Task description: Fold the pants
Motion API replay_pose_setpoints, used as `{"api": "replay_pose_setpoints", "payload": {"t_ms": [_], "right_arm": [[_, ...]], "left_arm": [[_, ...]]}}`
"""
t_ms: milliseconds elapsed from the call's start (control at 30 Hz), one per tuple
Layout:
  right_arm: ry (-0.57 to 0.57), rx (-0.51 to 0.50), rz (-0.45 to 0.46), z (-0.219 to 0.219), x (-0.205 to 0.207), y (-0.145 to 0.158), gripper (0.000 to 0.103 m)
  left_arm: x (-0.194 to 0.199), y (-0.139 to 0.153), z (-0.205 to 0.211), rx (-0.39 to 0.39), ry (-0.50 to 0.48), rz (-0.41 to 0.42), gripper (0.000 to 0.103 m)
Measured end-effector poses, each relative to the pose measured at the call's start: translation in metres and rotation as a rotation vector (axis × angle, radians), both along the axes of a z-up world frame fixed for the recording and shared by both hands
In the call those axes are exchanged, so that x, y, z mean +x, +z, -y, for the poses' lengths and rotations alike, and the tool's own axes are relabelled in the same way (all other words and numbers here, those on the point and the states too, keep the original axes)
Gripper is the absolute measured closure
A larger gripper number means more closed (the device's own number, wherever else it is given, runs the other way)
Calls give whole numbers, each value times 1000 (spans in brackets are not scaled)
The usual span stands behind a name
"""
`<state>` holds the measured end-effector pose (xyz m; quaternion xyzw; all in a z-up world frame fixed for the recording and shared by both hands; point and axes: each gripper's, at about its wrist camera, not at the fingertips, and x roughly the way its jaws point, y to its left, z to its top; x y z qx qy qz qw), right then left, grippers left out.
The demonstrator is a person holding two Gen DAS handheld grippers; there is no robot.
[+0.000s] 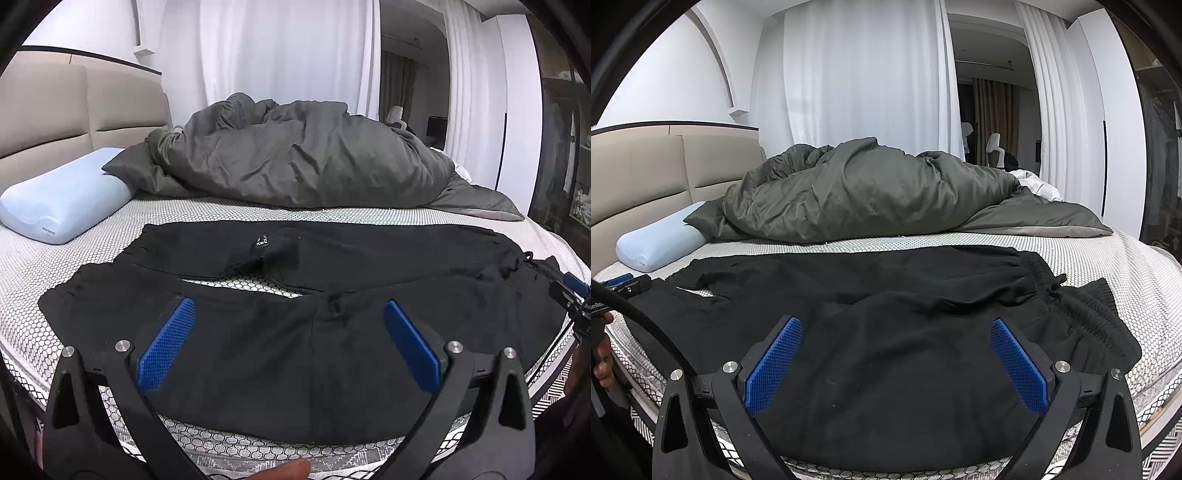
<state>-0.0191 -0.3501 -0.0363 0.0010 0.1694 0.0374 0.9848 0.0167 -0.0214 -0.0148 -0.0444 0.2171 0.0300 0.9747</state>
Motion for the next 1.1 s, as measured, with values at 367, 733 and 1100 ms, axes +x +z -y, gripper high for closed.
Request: {"api": "replay_pose_setpoints", "payload": {"t_ms": [367,733,1100], "right_arm": [[-7,-2,-9,2,3,-2,0],[-7,1,-14,2,4,-3,0],[-8,-1,-17,3,3,-3,0]], "left_arm": [[-3,-2,-3,-7,11,2,1],[0,-1,-3,1,9,-6,1],[-1,1,-3,-1,19,-10,1]]}}
